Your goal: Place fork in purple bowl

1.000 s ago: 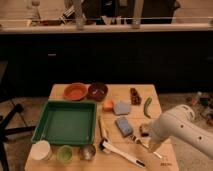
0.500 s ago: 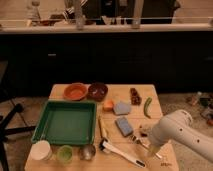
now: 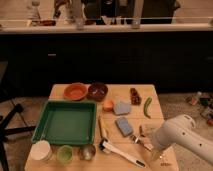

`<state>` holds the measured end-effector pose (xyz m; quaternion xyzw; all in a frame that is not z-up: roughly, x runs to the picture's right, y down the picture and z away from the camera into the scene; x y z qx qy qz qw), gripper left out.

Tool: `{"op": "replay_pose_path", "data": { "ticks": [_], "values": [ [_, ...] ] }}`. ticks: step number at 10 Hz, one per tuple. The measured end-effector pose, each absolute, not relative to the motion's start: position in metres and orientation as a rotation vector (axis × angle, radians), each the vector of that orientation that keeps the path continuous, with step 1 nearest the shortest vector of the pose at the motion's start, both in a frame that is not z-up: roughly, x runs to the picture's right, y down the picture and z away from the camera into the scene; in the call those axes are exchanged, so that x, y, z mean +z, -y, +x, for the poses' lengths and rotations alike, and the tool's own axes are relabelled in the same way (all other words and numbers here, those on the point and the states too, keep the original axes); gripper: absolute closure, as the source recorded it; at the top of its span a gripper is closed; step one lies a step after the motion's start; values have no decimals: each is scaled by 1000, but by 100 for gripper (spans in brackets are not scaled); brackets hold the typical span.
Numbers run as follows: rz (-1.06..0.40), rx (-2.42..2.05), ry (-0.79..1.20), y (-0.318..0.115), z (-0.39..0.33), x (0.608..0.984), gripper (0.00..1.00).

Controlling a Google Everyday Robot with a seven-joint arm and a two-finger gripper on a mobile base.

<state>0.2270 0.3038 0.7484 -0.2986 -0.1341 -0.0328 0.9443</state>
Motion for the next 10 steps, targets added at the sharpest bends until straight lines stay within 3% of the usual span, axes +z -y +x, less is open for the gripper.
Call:
{"op": "replay_pose_path", "data": {
  "ticks": [10],
  "values": [
    [-652,-101,258,-318,217,754,20]
  ]
}}
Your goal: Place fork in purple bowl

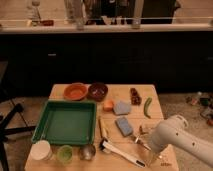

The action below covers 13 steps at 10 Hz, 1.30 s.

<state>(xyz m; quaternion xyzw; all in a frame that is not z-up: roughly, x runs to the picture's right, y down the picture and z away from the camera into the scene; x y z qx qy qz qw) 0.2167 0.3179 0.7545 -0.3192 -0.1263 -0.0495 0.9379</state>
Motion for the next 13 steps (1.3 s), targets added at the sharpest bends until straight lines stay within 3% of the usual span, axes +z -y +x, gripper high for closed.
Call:
{"op": "replay_pose_path", "data": {
  "ticks": [13],
  "values": [
    [-680,-61,267,-331,231,768,20]
  ]
}}
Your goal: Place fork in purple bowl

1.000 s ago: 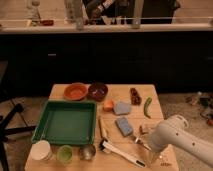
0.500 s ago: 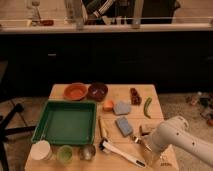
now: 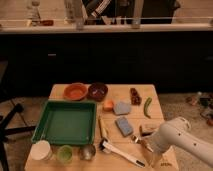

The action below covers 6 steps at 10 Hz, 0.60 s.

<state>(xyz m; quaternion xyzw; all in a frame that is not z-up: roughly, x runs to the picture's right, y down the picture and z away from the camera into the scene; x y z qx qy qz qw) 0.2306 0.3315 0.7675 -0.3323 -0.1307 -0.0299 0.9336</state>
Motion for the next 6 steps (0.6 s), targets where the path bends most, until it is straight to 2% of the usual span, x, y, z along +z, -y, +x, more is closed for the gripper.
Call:
{"op": "replay_pose_path", "data": {
  "ticks": [1,2,6],
  "values": [
    [-679,-62,269,-330,230,769,21],
    [-678,-63,271,-329,229,770,27],
    [-673,-53,282,-325,229,772,68]
  ]
}}
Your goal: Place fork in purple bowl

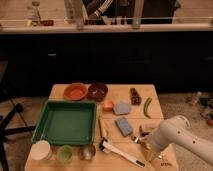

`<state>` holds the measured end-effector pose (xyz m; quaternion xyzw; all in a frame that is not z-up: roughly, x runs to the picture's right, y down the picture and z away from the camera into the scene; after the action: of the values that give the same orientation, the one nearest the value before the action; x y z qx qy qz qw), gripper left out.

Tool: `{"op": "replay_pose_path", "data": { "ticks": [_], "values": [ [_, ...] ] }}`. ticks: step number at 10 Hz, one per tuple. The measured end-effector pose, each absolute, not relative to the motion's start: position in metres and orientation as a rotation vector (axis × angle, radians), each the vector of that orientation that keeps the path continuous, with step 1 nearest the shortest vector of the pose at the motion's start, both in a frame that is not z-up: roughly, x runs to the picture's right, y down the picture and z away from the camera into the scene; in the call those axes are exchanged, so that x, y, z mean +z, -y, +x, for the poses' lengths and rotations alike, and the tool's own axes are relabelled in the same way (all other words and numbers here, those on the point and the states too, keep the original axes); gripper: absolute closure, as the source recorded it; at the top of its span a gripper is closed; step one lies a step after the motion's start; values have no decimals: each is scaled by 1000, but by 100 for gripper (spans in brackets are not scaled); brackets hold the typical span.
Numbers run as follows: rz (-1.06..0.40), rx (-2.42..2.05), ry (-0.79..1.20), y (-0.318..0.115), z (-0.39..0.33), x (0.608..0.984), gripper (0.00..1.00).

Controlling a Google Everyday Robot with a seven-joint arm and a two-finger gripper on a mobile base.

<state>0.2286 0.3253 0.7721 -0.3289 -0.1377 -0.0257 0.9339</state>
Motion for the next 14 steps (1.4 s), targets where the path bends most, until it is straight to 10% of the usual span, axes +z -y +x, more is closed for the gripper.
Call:
{"op": "replay_pose_path", "data": {
  "ticks": [4,14],
  "values": [
    [-676,-58,278,-324,231,769,100],
    [-668,-48,288,-333,246,765,100]
  ]
}}
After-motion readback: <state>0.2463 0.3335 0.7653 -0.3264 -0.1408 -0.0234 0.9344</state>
